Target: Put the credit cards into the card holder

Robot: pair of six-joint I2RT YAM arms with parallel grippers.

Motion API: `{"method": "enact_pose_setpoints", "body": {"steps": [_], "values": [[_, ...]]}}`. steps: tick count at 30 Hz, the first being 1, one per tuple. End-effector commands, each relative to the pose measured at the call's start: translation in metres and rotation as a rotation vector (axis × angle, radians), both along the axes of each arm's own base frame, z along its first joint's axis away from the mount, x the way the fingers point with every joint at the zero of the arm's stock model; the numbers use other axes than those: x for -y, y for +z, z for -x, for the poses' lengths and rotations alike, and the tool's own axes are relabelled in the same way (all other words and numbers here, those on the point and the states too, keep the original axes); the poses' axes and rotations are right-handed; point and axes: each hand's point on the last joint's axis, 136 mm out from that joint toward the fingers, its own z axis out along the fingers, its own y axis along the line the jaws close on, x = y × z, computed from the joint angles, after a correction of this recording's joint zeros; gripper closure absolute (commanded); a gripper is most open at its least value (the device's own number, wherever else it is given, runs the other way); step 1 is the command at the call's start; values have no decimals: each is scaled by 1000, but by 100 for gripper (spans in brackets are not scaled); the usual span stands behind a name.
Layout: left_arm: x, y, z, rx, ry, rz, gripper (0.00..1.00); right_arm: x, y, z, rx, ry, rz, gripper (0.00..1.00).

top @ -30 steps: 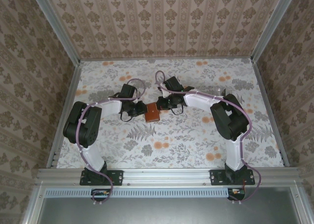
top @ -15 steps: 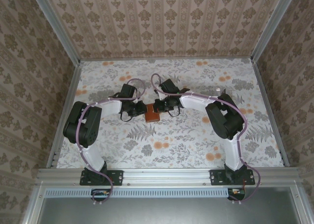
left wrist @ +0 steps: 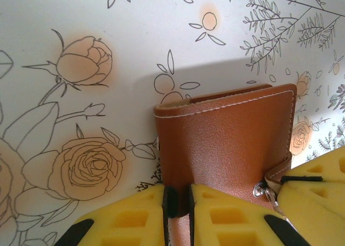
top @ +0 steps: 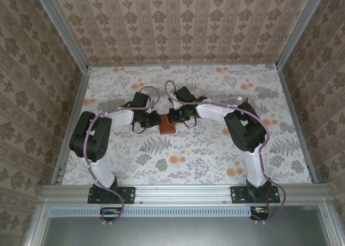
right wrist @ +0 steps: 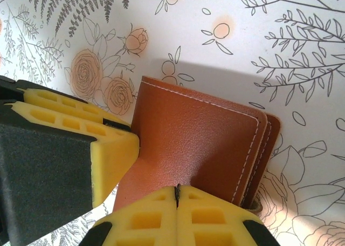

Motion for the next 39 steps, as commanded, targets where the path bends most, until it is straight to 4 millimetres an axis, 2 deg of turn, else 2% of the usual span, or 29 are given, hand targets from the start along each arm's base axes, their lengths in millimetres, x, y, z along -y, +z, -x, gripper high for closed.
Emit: {"method": "enact_pose_setpoints", "body": {"steps": [1,7,21,30,36,39], "values": [[-6,-28,18,-91,-19,-50,83,0,-12,2,21,-1,71,99],[-6,-30,19,-95,-18,-49,83,-7,-19,9,35,21,100,100],[-10,-33,21,-116,-2,-31,84,4,-48,38,50,71,173,100],[-12,-41,25,-144,3,-44,84,15,-50,47,73,108,188,100],[-13,-44,27,-154,5,-47,84,5,-43,58,100,178,97,100],[-13,-47,27,-162,5,-52,84,8,-45,62,125,202,96,100]]}}
